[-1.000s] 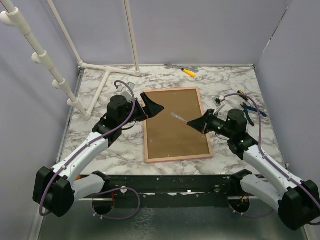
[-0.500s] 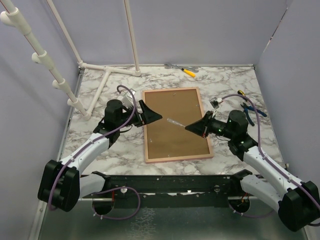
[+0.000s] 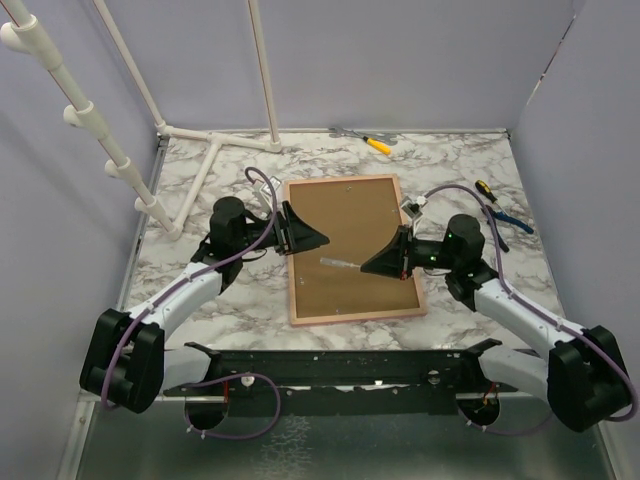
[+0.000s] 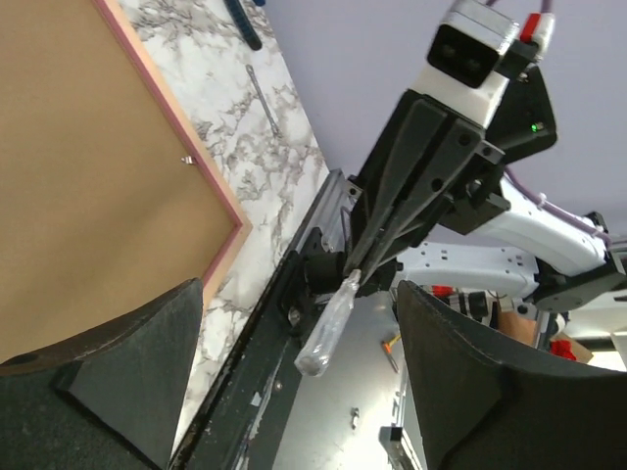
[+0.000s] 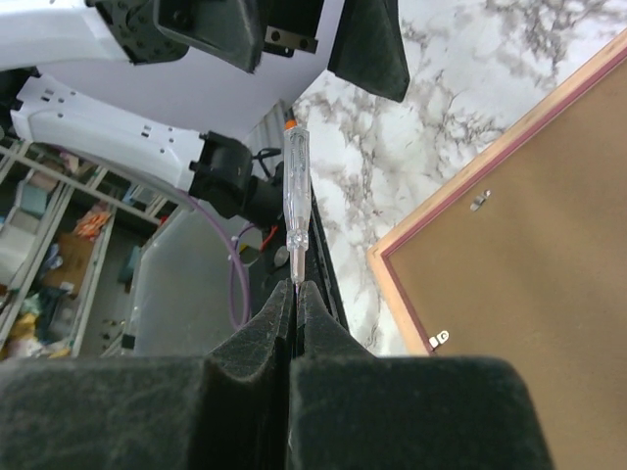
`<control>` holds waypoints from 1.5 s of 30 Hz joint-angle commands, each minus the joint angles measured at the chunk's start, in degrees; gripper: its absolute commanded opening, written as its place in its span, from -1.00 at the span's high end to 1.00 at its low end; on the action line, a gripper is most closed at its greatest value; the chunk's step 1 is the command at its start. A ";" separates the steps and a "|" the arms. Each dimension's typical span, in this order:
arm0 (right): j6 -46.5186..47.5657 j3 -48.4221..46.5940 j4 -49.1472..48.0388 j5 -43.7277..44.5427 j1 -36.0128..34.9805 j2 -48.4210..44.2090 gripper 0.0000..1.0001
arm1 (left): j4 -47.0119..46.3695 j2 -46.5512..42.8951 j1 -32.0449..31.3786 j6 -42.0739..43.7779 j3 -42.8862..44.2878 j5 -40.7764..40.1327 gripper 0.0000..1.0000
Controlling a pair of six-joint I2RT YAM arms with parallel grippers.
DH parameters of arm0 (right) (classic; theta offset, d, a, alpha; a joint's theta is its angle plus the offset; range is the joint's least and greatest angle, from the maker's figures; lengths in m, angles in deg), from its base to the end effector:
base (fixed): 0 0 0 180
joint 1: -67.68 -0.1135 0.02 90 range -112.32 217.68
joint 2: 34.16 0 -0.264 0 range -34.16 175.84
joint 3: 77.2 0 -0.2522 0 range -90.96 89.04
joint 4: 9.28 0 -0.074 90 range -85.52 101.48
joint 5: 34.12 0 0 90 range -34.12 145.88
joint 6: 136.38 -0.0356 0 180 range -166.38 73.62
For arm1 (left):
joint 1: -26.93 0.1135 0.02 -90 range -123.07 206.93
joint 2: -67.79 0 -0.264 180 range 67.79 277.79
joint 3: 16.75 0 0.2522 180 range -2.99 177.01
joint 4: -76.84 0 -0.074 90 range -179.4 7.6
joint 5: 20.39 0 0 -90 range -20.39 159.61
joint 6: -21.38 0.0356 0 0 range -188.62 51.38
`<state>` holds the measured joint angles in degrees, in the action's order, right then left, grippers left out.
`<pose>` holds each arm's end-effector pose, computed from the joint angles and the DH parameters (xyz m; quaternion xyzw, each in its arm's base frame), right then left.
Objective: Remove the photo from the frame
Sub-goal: Adjust the screwdriver.
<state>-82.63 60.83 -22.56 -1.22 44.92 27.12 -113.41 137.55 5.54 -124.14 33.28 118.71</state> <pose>0.1950 0.1142 0.2518 -0.2408 0.6860 0.5986 0.3364 0.2342 -0.1206 0.2600 0.0530 0.7424 -0.6139 0.2631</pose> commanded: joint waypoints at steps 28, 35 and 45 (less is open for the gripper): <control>-3.47 -5.37 -9.82 -7.85 0.18 10.74 0.99 | -2.88 2.39 -6.56 -1.28 3.37 7.32 -0.03; -3.59 -5.91 -10.03 -7.76 0.18 11.50 0.99 | -2.88 2.46 -6.91 -1.45 3.47 7.84 0.10; -3.57 -6.51 -10.31 -8.36 0.18 12.55 0.99 | -2.88 2.25 -7.35 -1.53 3.84 8.85 0.32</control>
<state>-86.06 55.61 -31.72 -8.37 44.92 38.84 -115.02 140.02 -1.21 -125.70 35.05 124.72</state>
